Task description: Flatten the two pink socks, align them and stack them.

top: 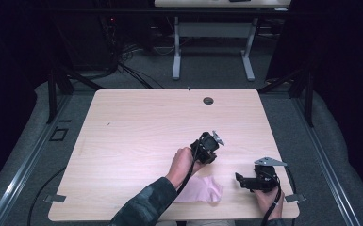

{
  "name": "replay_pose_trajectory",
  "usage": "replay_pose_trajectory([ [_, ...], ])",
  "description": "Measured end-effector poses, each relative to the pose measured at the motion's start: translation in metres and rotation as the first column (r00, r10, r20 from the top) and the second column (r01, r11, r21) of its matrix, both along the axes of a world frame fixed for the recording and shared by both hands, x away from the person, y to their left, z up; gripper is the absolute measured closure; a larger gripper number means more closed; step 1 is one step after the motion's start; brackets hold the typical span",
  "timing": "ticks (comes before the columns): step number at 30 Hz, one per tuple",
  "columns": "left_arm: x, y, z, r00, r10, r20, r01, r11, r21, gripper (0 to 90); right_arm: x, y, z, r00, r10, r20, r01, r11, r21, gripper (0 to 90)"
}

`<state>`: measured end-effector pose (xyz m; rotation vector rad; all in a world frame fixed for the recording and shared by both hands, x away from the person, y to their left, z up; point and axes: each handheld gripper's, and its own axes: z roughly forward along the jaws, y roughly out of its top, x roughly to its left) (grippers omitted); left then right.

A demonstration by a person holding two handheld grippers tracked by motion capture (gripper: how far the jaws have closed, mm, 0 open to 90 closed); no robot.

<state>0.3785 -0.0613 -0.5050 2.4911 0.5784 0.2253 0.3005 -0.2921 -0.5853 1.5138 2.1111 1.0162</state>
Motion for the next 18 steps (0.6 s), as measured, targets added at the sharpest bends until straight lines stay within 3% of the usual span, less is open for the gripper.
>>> replay_pose_trajectory([
  [4, 0.002, 0.010, 0.015, 0.9999, 0.016, 0.002, -0.016, 0.9981, -0.059, 86.9, 0.003, 0.006, 0.004, 0.9995, 0.025, -0.017, -0.024, 0.999, 0.033, 7.9],
  [9, 0.003, 0.021, 0.034, 0.9993, 0.035, 0.010, -0.033, 0.9916, -0.125, 86.8, 0.007, 0.019, 0.014, 0.9970, 0.078, -0.007, -0.077, 0.995, 0.058, 9.8],
  [13, 0.002, 0.026, 0.045, 0.9992, 0.036, 0.018, -0.033, 0.9859, -0.164, 86.9, 0.013, 0.035, 0.025, 0.9903, 0.139, 0.009, -0.139, 0.987, 0.082, 13.8],
  [18, 0.001, 0.028, 0.056, 0.9989, 0.041, 0.022, -0.036, 0.9787, -0.202, 86.9, 0.027, 0.057, 0.035, 0.9770, 0.212, 0.027, -0.213, 0.969, 0.126, 21.8],
])
